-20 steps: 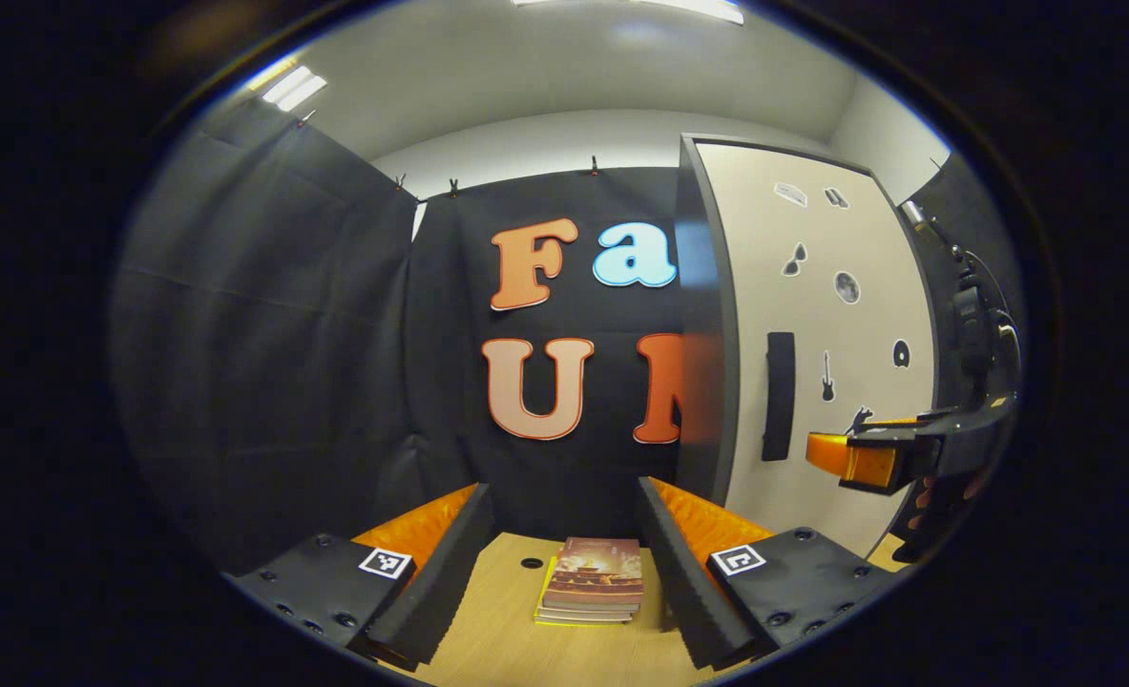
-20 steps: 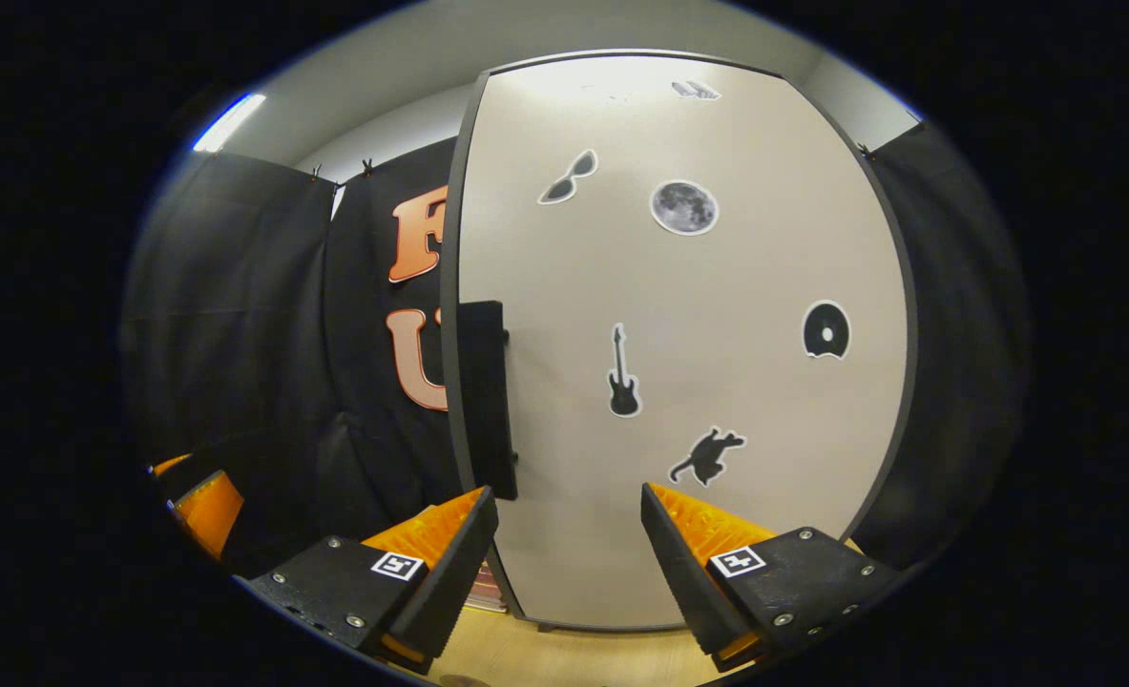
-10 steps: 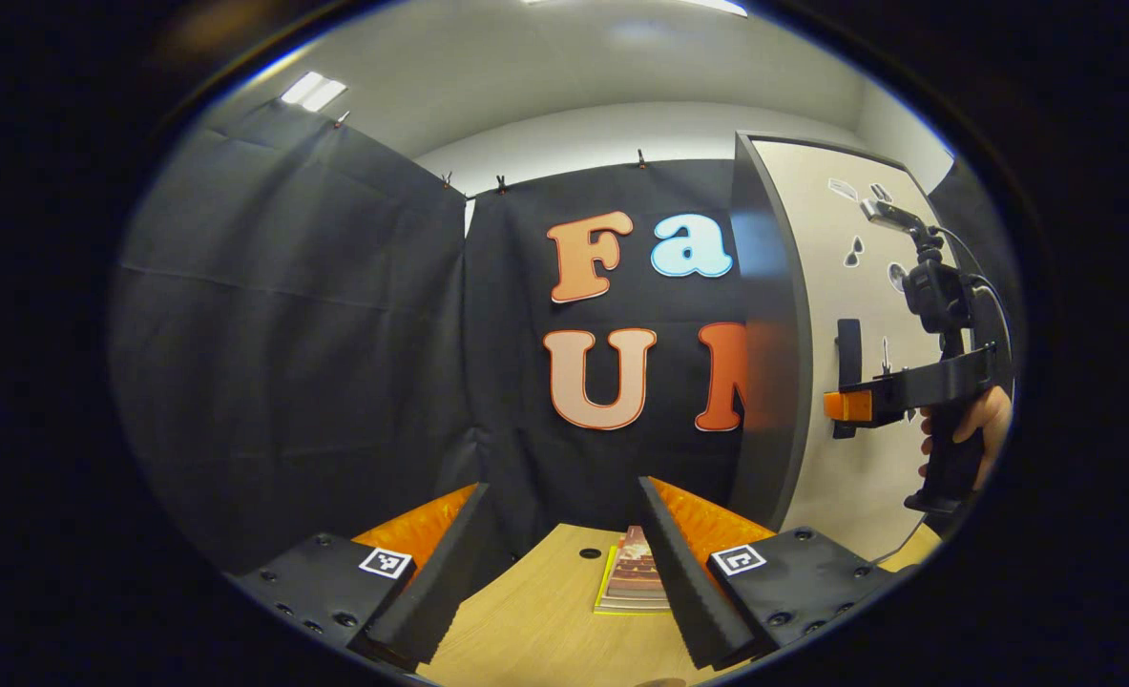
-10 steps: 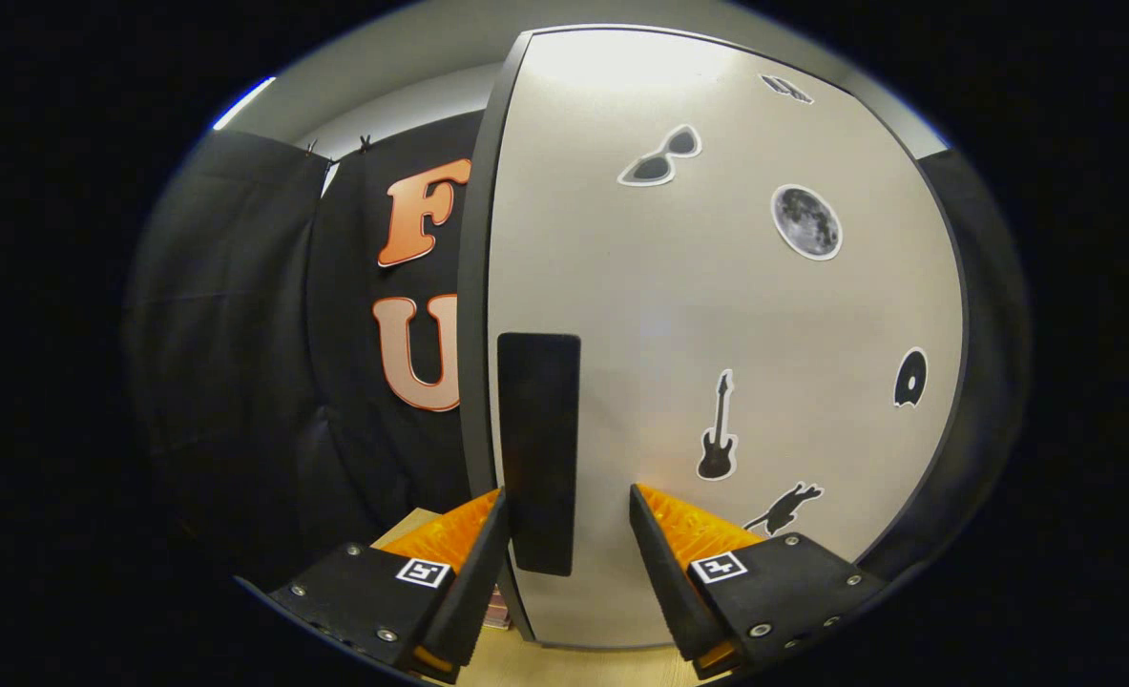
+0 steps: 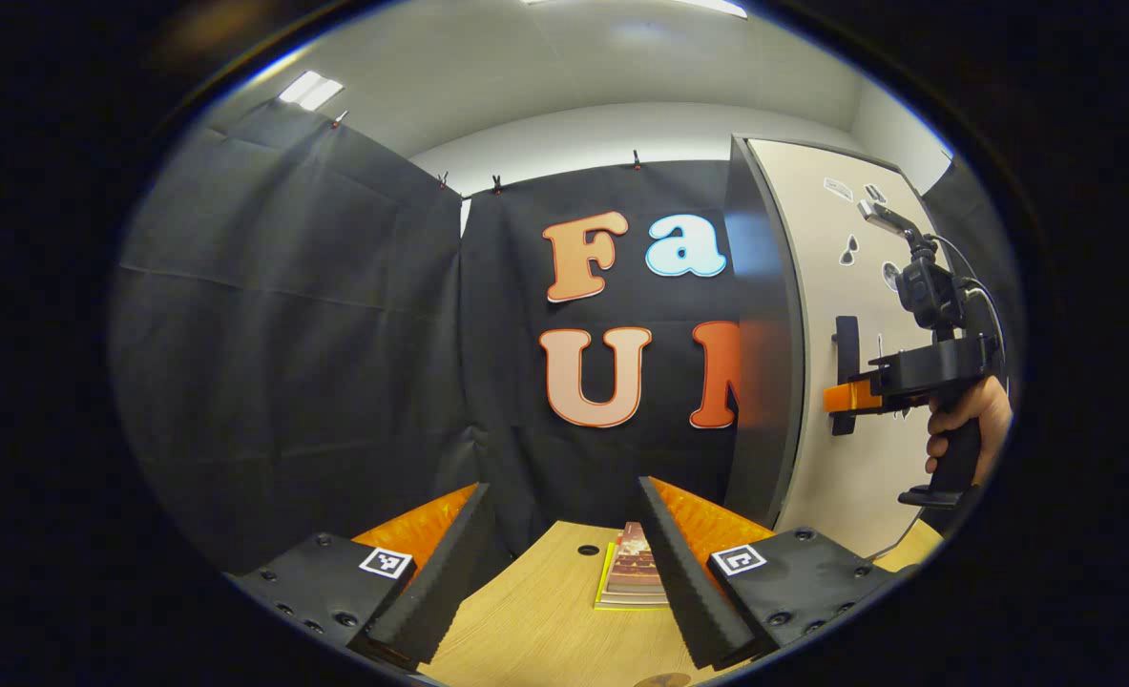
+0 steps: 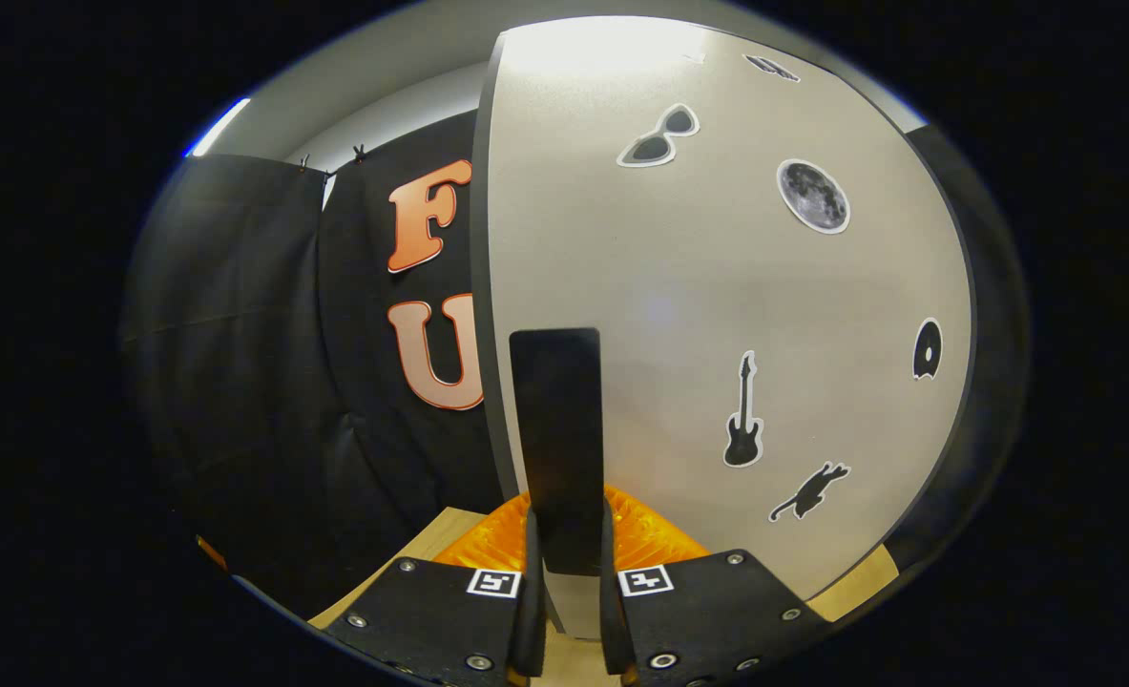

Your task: Open the cabinet door with the right hand, grasp the bottle in the cabinet with the left hand and place it on the coaster, then close the cabinet door with the right hand.

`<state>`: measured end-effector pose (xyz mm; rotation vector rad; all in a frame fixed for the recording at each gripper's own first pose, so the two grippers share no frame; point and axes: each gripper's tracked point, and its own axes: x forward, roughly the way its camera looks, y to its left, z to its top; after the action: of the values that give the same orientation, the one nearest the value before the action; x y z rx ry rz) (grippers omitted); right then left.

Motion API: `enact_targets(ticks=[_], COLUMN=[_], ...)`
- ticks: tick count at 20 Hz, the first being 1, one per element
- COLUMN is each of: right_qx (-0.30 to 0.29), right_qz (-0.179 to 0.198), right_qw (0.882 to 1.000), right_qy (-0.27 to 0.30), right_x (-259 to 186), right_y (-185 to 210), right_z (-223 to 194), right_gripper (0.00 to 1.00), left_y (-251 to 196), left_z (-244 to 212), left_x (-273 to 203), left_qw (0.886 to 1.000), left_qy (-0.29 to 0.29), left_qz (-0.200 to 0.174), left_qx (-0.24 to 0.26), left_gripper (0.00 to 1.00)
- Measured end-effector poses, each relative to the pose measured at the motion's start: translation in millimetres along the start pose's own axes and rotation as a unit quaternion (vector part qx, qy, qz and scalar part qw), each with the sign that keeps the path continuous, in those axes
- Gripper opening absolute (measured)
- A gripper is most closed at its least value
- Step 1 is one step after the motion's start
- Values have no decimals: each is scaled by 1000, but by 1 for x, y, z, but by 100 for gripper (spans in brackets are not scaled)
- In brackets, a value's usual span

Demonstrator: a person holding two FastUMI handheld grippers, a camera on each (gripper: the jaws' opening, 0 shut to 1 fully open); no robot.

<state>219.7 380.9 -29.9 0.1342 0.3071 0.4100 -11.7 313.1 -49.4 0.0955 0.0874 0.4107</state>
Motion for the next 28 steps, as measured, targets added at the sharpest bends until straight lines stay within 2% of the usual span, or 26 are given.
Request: enact_targets(ticks=[5, 10, 12, 17, 22, 28], right_qx=[5, 4, 6, -8, -7, 4], right_qz=[42, 77, 86, 86, 93, 69], right_qw=[999, 997, 996, 996, 995, 997], right_qy=[0, -11, -8, -18, -27, -37], right_x=[-47, -115, -140, -195, -239, -287], right_y=[5, -10, -19, -45, -90, -134], right_z=[-6, -17, -20, -27, -33, -39], right_gripper=[22, 22, 22, 22, 22, 22], left_y=[-48, -97, -119, -154, -192, -247], left_z=[-7, 12, 16, 16, 20, 27], left_x=[13, -23, -26, -52, -69, -85], left_qw=[999, 998, 996, 995, 992, 986], left_qy=[21, 3, -1, 5, 6, 8], left_qz=[-42, -70, -85, -102, -124, -169], left_qx=[-18, 0, -3, -5, -2, 0], left_gripper=[98, 96, 98, 96, 96, 100])
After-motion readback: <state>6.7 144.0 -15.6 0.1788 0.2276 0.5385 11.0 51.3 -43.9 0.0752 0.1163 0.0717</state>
